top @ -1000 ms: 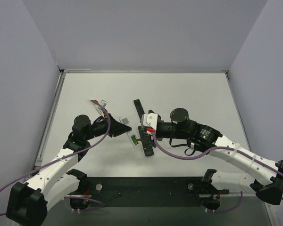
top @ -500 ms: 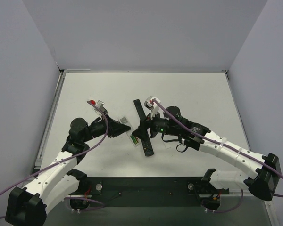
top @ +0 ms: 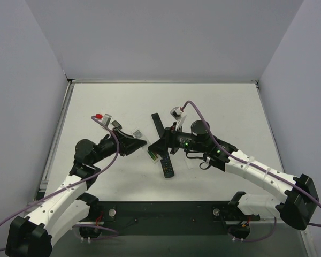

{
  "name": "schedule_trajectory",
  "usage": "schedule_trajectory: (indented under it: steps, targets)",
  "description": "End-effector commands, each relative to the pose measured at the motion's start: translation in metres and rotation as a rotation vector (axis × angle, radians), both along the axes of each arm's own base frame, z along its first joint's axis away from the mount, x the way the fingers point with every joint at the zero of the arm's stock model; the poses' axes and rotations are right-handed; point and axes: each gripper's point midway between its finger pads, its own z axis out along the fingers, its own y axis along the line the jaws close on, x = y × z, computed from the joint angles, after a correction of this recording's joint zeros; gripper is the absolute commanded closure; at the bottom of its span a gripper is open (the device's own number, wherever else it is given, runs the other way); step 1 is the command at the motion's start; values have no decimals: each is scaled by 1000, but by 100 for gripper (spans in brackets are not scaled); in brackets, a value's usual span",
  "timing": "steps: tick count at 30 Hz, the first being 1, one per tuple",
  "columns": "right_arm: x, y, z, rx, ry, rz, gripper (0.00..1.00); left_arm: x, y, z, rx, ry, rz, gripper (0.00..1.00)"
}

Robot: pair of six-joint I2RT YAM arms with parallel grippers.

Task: Load the batteries into the remote control
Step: Load the battery into the remote control.

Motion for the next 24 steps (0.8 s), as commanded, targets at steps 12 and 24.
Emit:
schedule_trajectory:
  steps: [12,24]
  targets:
    - [-6,3,20,147,17,68,54,-3,11,36,-148,-80,58,100]
    - [-4,5,12,124,23,74,62,-5,11,40,-155,-89,50,100]
